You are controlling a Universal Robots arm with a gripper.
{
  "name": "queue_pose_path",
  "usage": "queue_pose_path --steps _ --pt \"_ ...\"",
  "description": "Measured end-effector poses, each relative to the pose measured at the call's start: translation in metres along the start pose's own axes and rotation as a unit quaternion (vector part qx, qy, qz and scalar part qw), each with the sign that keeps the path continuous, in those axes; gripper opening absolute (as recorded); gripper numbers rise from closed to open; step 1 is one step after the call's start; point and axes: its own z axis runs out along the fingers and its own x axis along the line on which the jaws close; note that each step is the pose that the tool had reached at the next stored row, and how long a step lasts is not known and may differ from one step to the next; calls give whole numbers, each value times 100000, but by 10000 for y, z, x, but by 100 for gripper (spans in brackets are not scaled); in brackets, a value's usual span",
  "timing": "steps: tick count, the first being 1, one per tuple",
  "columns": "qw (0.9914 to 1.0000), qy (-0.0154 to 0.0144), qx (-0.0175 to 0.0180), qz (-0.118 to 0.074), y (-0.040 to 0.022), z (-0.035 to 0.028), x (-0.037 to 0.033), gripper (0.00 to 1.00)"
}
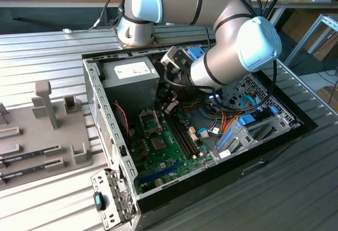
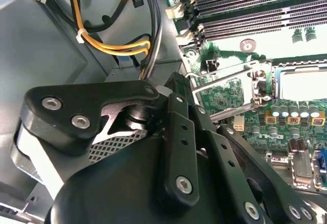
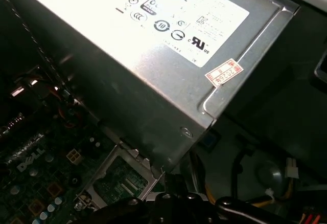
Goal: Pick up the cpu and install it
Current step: 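Close the cpu cover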
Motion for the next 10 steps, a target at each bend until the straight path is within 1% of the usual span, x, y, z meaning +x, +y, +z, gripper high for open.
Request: queue_pose_path --steps 2,4,6,8,10 --pt "100000 153 -162 96 -23 -1 -21 11" --pt "99999 307 -350 186 -47 12 -38 11" --pt "99998 319 -401 205 -61 39 -36 11" --pt "99998 318 -411 203 -86 89 -33 11" --pt "99998 319 -413 200 -104 124 -30 11"
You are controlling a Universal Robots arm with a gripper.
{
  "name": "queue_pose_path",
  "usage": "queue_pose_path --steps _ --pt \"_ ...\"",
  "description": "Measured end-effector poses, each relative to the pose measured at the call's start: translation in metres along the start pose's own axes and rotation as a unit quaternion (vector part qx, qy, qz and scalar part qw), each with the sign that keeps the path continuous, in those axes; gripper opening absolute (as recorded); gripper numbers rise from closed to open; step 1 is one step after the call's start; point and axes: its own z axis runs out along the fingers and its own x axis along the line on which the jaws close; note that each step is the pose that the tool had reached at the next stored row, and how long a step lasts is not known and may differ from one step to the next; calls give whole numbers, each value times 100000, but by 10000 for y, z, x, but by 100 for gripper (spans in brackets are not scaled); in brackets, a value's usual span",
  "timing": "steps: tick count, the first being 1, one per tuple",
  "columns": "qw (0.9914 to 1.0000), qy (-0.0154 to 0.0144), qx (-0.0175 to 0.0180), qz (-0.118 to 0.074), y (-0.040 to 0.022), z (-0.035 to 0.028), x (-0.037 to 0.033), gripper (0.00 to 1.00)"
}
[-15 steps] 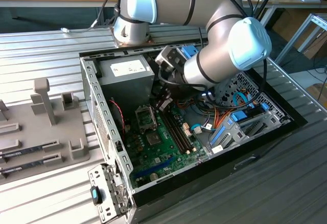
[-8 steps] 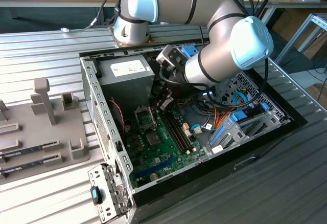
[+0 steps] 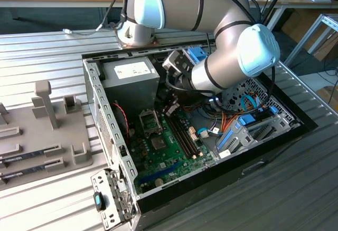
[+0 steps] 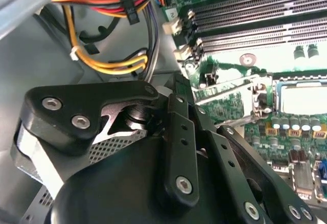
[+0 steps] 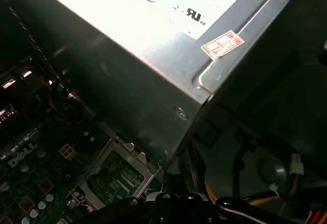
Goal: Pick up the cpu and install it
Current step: 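Close the cpu cover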
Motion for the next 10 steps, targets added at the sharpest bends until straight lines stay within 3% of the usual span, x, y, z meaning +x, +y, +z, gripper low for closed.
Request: queue_pose_path --steps 3,10 --pt "100000 -20 -27 -8 -14 38 8 11" --pt "100000 -64 -76 -27 -4 45 21 11"
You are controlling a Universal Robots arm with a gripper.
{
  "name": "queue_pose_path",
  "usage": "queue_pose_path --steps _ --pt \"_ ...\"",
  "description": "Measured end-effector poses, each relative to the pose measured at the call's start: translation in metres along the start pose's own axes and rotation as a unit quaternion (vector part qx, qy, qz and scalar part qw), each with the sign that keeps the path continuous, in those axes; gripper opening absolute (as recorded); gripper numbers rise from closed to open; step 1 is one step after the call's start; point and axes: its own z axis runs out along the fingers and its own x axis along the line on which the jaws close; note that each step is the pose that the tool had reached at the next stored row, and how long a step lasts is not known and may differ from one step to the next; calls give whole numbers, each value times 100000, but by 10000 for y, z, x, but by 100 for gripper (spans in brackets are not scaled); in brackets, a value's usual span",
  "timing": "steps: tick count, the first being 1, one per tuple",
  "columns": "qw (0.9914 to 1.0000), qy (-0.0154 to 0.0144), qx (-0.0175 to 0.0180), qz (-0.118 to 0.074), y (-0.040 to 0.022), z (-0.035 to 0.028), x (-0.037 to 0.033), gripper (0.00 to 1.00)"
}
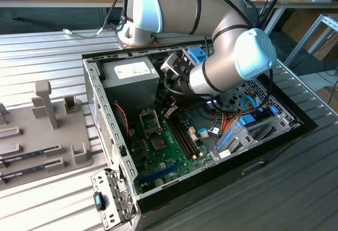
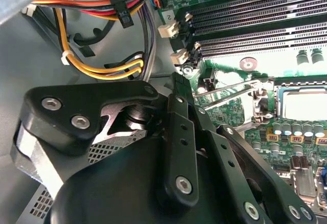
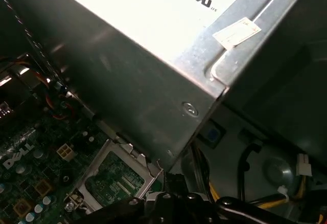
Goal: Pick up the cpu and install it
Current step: 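Close the cpu cover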
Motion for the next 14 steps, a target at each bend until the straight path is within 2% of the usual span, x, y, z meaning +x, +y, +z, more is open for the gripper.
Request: queue_pose_path --steps 2,9,14 --pt "100000 -34 -41 -9 1 -4 1 11" --pt "99997 -436 -540 -190 32 -72 -1 11" --pt "99997 -461 -631 -291 25 -80 8 11"
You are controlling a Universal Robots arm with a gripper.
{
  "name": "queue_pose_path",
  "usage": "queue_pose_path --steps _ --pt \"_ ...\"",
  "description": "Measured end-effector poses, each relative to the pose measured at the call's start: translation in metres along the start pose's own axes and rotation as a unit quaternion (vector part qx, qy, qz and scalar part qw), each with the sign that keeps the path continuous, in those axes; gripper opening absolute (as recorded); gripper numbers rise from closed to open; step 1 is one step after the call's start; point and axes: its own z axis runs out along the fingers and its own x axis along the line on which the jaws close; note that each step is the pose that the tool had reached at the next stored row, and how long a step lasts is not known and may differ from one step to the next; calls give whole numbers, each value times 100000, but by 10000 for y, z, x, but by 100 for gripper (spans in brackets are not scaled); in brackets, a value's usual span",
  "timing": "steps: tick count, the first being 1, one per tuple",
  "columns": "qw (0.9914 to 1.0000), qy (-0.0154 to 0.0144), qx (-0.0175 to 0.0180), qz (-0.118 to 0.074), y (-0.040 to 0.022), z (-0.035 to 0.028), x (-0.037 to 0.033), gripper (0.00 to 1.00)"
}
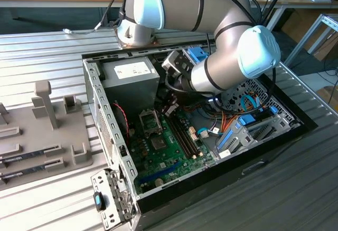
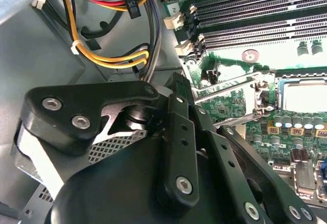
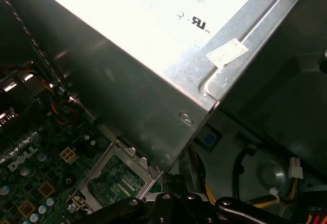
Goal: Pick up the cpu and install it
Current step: 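Close the cpu cover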
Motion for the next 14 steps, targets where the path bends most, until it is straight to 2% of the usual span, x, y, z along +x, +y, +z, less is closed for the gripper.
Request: queue_pose_path --steps 14 --pt "100000 -85 -191 -184 -34 -39 45 11"
